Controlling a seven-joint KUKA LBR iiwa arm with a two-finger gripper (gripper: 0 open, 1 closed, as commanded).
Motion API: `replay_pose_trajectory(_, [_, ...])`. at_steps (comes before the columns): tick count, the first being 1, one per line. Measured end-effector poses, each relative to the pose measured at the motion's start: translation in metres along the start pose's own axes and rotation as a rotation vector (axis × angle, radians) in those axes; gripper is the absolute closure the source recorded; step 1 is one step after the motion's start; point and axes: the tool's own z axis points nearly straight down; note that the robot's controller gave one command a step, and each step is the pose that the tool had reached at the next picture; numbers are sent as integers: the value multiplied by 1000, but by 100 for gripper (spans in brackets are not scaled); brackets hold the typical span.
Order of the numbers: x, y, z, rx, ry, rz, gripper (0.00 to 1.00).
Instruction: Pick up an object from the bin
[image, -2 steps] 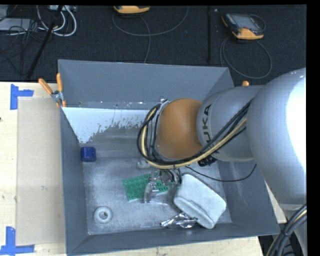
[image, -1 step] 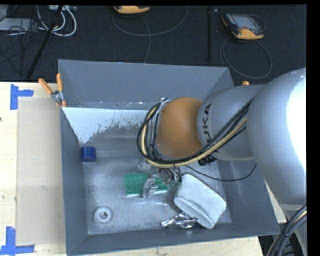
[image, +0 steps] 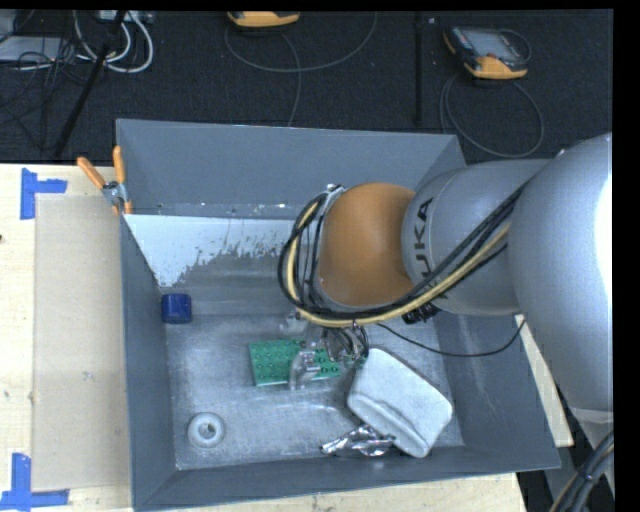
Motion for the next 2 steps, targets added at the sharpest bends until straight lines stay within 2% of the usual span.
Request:
replay_pose_trajectory(1, [-1, 0, -64, 0, -3, 3, 100])
replay_pose_trajectory(2, [-1, 0, -64, 0, 2, 4, 100])
